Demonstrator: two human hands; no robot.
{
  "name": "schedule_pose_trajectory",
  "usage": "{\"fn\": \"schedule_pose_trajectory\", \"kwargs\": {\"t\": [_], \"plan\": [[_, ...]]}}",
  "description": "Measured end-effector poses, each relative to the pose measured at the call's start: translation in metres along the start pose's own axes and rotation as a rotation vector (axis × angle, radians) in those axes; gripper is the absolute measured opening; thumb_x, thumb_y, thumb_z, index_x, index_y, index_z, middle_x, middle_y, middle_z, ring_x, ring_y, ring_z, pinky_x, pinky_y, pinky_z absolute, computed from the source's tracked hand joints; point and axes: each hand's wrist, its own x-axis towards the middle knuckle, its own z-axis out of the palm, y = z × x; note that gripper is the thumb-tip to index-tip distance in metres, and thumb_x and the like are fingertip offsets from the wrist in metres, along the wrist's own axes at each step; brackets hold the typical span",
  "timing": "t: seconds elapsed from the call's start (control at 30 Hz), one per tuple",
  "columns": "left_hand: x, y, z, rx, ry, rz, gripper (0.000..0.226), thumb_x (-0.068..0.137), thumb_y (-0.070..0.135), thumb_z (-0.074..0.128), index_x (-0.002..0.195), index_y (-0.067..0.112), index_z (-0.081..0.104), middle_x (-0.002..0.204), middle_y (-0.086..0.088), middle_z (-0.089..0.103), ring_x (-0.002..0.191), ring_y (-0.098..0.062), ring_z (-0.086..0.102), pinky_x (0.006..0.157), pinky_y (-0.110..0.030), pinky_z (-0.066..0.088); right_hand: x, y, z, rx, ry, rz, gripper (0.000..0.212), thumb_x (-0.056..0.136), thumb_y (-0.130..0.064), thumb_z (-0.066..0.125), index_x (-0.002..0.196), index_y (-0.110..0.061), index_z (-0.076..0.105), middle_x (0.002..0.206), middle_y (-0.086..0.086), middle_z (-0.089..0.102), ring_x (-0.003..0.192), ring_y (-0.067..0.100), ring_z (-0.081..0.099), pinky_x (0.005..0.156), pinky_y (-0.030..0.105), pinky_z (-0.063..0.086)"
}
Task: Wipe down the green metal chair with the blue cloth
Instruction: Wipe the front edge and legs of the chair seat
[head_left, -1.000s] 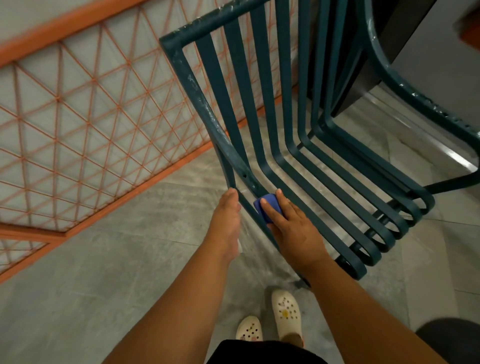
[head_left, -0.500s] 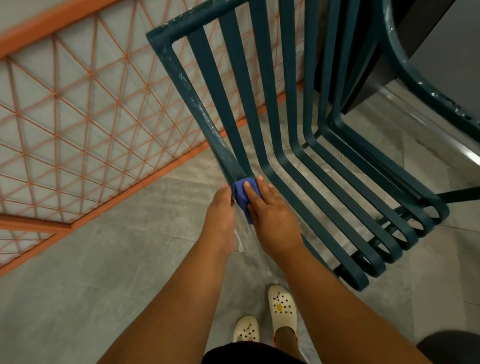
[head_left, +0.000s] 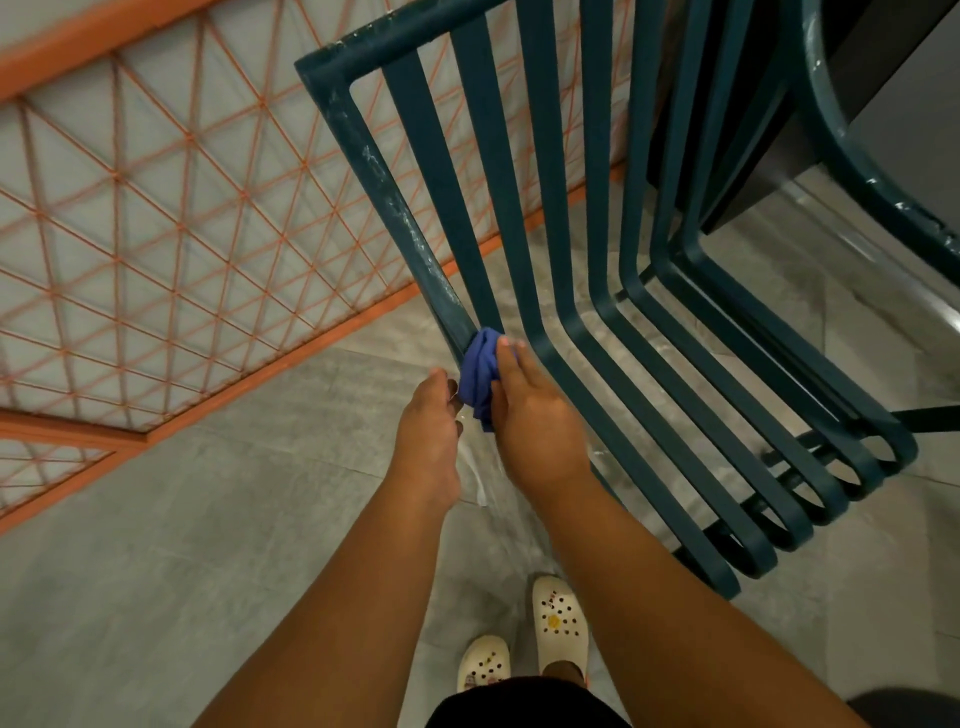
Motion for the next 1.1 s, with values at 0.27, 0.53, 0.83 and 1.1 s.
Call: {"fn": "schedule_pose_trajectory", "kwargs": {"t": [0.27, 0.53, 0.83, 1.1], "plan": [[0.014, 0.014, 0.004, -0.007, -0.013, 0.146, 0.022, 0.100, 0.036, 0.040, 0.112, 0.027, 0.056, 0.107, 0.011, 0.060, 0.107, -0.011, 0.057, 0.098, -0.032, 0.043, -0.012, 0.016, 0.008, 0.080, 0.079, -0.150, 0.056, 0.098, -0.024, 0.051, 0.149, -0.023, 0.030, 0.149, 0.008, 0.042, 0.125, 0.030, 0.052, 0.093, 0.043, 0.053], [0.027, 0.039, 0.005, -0.046, -0.021, 0.223, 0.041, 0.102, 0.037, 0.029, 0.100, 0.018, 0.065, 0.089, 0.008, 0.072, 0.085, -0.006, 0.069, 0.079, -0.022, 0.052, 0.017, 0.008, -0.007, 0.581, -0.125, 0.001, 0.050, 0.100, -0.040, 0.040, 0.148, -0.036, 0.027, 0.136, -0.011, 0.050, 0.120, 0.007, 0.049, 0.102, 0.028, 0.041], [0.031, 0.038, 0.001, -0.024, -0.017, 0.217, 0.046, 0.102, 0.043, 0.026, 0.103, 0.019, 0.064, 0.101, 0.003, 0.070, 0.101, -0.011, 0.064, 0.087, -0.022, 0.043, 0.052, 0.000, -0.021, 0.891, -0.298, 0.334, 0.037, 0.101, -0.044, 0.035, 0.112, -0.024, 0.064, 0.111, 0.004, 0.066, 0.104, 0.018, 0.061, 0.100, 0.042, 0.045], [0.026, 0.037, 0.002, -0.041, -0.046, 0.193, 0.048, 0.101, 0.044, 0.026, 0.116, 0.015, 0.061, 0.105, 0.004, 0.067, 0.110, -0.013, 0.060, 0.105, -0.029, 0.037, 0.062, 0.006, -0.027, 1.000, -0.532, 0.710, 0.047, 0.095, -0.052, 0.043, 0.094, -0.014, 0.072, 0.094, 0.011, 0.073, 0.090, 0.026, 0.068, 0.087, 0.036, 0.052]]}}
